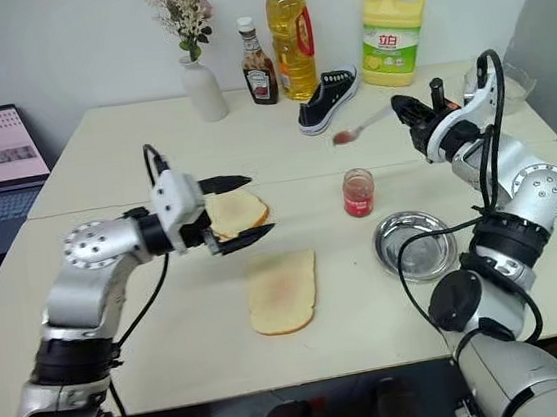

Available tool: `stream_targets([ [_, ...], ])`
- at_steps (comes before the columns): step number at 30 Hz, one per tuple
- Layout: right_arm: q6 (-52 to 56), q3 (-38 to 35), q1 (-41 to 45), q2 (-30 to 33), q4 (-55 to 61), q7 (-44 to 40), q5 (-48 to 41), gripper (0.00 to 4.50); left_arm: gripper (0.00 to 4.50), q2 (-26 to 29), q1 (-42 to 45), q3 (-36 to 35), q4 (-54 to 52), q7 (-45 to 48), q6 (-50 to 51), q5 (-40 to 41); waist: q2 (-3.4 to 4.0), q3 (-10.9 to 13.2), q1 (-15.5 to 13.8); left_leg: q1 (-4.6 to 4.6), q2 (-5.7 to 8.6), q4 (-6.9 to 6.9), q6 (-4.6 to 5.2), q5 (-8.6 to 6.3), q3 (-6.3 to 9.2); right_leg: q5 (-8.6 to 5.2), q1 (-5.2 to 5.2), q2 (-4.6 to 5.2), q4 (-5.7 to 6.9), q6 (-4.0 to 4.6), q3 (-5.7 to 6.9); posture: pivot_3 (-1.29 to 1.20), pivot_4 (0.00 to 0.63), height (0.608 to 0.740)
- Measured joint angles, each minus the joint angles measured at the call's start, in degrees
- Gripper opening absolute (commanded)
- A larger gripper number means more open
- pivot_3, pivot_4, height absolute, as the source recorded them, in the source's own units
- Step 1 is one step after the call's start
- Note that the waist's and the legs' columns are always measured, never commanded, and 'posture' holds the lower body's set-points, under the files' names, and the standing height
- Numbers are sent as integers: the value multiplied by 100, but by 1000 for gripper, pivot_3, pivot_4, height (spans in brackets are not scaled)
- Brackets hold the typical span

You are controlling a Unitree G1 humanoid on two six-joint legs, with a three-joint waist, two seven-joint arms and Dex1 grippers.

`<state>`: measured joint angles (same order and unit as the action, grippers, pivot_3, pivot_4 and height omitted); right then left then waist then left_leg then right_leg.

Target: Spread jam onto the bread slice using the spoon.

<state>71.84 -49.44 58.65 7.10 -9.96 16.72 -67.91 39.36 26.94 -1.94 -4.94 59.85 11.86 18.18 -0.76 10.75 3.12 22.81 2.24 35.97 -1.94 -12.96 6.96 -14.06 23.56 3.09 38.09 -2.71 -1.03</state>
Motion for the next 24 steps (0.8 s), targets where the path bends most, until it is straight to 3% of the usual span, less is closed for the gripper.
stream_targets([
  [4,124,411,-206,-565,449,741,-1072,28,4500,269,-933,-387,-845,26,479,461,6,1,39,0,-3,-2,1,0,3,0,0,0,0,1,0,0,150,740],
  [7,101,1142,-781,-974,839,1295,-2014,28,4500,518,-2235,-920,-1701,34,732,754,8,1,75,-2,-6,-9,1,-1,1,-2,1,0,-5,3,-6,0,150,740],
  [12,-96,2287,-1577,-912,1147,1642,-2876,28,4500,574,-3595,-1622,-2482,-63,994,1043,12,3,-2,-1,-3,-2,1,-1,5,-7,-6,0,-17,8,0,0,150,740],
  [16,26,3273,-2278,-448,1506,1268,-2766,28,4500,487,-4742,-1991,-3023,-70,1000,1091,14,3,-10,-4,-3,-2,2,-1,3,-18,-11,0,-21,25,1,0,150,740],
  [24,-173,4493,-2497,594,2369,-356,-1338,28,4500,463,-4730,-1943,-3223,-199,759,992,12,2,-35,-12,-5,-1,2,0,6,-41,-17,-9,-21,34,10,0,150,740],
])
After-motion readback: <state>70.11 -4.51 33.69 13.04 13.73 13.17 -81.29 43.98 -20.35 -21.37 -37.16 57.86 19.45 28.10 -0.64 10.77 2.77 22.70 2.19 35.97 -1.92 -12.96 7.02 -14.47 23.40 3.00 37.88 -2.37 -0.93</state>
